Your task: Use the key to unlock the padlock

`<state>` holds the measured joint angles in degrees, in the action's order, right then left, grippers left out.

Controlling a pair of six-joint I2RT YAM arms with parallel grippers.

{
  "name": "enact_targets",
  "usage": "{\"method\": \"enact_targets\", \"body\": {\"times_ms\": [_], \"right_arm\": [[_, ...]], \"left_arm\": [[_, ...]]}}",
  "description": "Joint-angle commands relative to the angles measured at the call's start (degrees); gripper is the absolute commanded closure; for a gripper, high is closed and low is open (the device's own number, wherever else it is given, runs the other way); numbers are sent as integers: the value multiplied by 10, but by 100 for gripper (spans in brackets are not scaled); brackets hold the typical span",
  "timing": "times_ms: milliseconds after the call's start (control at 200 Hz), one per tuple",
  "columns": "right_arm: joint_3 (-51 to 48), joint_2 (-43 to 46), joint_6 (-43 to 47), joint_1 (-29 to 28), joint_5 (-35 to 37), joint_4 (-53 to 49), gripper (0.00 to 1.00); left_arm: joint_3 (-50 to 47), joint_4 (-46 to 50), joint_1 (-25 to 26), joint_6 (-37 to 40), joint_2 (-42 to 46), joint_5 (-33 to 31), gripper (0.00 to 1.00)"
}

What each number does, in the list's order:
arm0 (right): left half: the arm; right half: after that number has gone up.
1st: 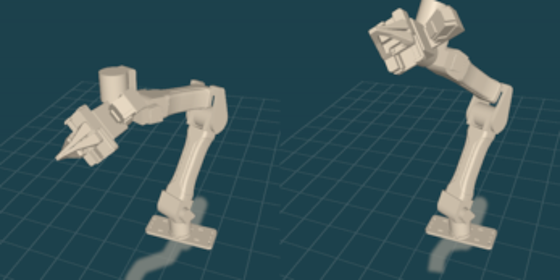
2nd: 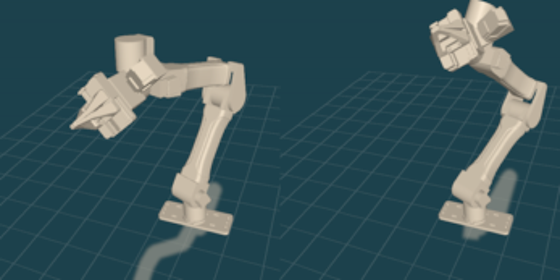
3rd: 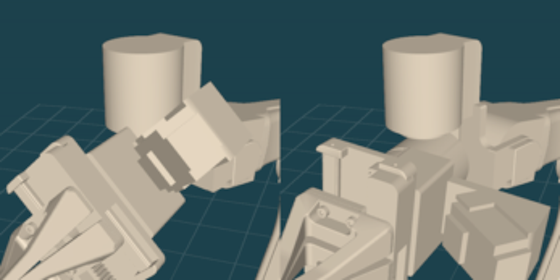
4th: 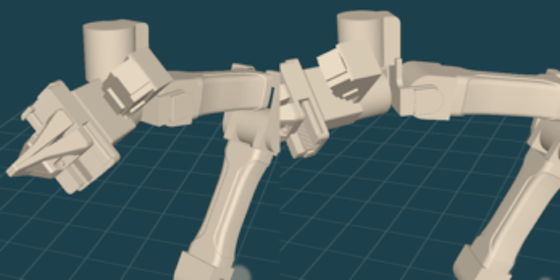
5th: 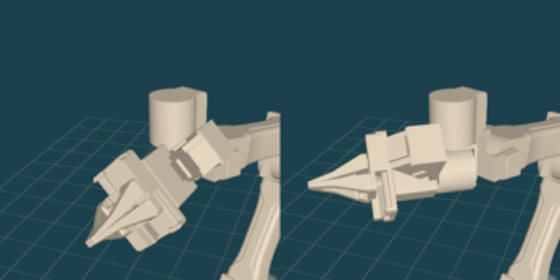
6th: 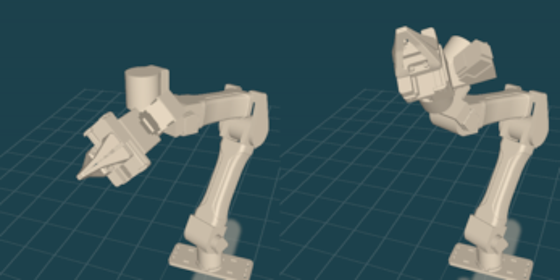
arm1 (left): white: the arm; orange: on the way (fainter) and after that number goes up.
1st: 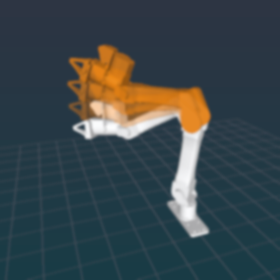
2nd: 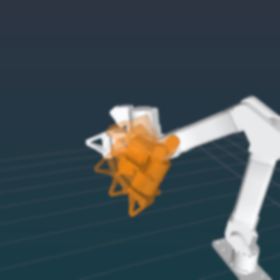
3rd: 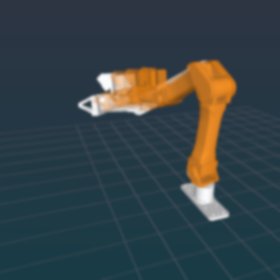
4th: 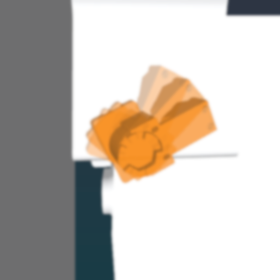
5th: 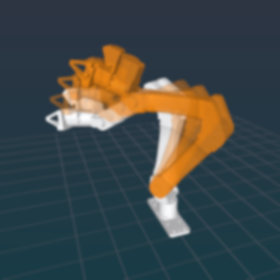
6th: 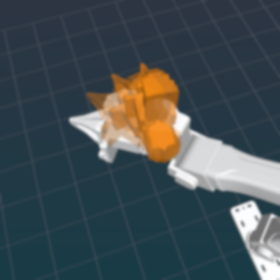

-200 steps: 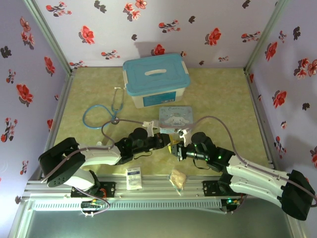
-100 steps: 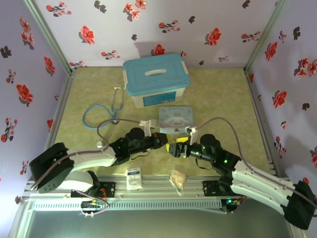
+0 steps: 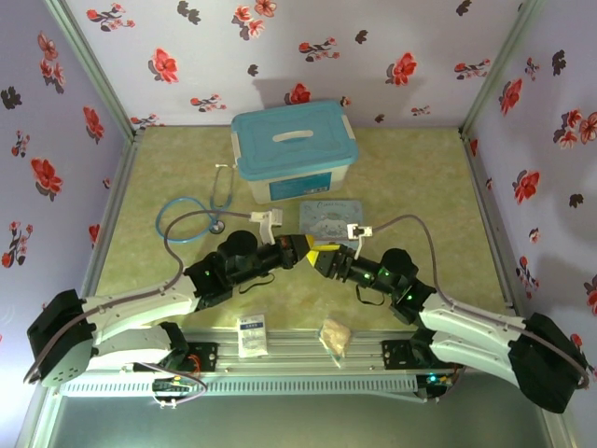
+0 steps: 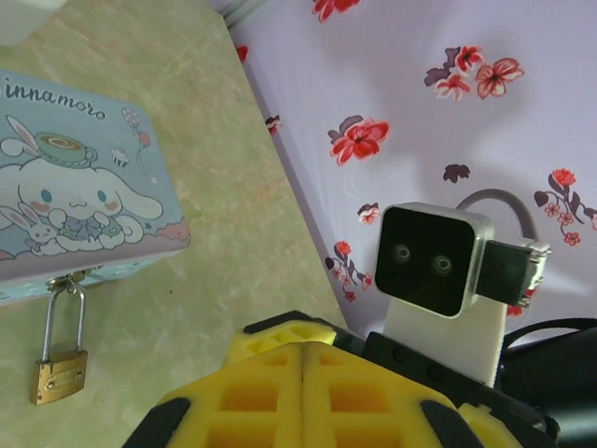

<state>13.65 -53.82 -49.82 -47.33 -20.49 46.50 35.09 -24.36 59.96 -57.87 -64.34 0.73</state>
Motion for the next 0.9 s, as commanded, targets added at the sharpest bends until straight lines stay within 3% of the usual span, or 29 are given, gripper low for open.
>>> {"method": "enact_targets", "body": {"times_ms": [0,345,645,760,895], "right_arm": [[-10,3,-28,1,-24,102,50],[-20,-15,-48,-2,-37,138,56],[-16,-44,-54,-2,-36,188,57],[-5,-69,-61,-2,-44,208,62],[-8,-86,-73,-1,-46,237,76]], "left_arm": [[14,10,-4,17,14,-23,100],[-26,-100,-4,-3,14,-36,100],[-18,-102,-3,-1,12,-34,100],[-24,-114,0,-7,10,-34,100],[-32,-121,0,-10,10,-34,100]]}}
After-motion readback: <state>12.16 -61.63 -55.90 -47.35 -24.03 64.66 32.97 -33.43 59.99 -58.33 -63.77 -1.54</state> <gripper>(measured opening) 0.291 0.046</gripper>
